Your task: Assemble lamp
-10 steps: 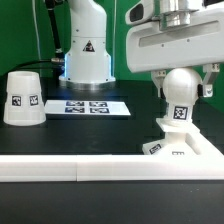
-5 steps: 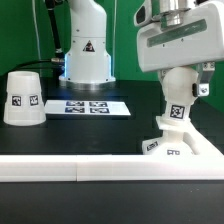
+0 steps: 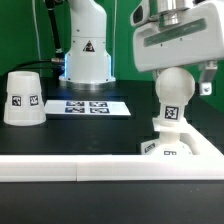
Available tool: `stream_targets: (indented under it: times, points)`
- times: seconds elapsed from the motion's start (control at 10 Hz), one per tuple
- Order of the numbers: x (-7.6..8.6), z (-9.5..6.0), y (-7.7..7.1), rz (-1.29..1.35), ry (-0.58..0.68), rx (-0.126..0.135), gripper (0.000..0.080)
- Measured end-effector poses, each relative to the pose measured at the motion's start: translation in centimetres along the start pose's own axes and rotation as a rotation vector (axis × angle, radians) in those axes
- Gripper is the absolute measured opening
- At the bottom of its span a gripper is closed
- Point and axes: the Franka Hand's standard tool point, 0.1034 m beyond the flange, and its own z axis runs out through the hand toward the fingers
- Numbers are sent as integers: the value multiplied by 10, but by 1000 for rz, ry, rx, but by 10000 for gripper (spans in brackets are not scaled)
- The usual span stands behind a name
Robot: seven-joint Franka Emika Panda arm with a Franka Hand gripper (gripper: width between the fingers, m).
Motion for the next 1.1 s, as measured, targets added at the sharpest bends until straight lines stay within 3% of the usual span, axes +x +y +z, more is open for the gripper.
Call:
stream_targets:
  times: [0.2,0.7,0.9,1.1]
  points:
    - [-3,-9,8,-285,-3,3,698]
    - [-5,-8,12,-342,-14,-6,698]
    - [-16,-13,23,-717,-77,-71,698]
    - [-8,-15,47,-777,-167,-121,698]
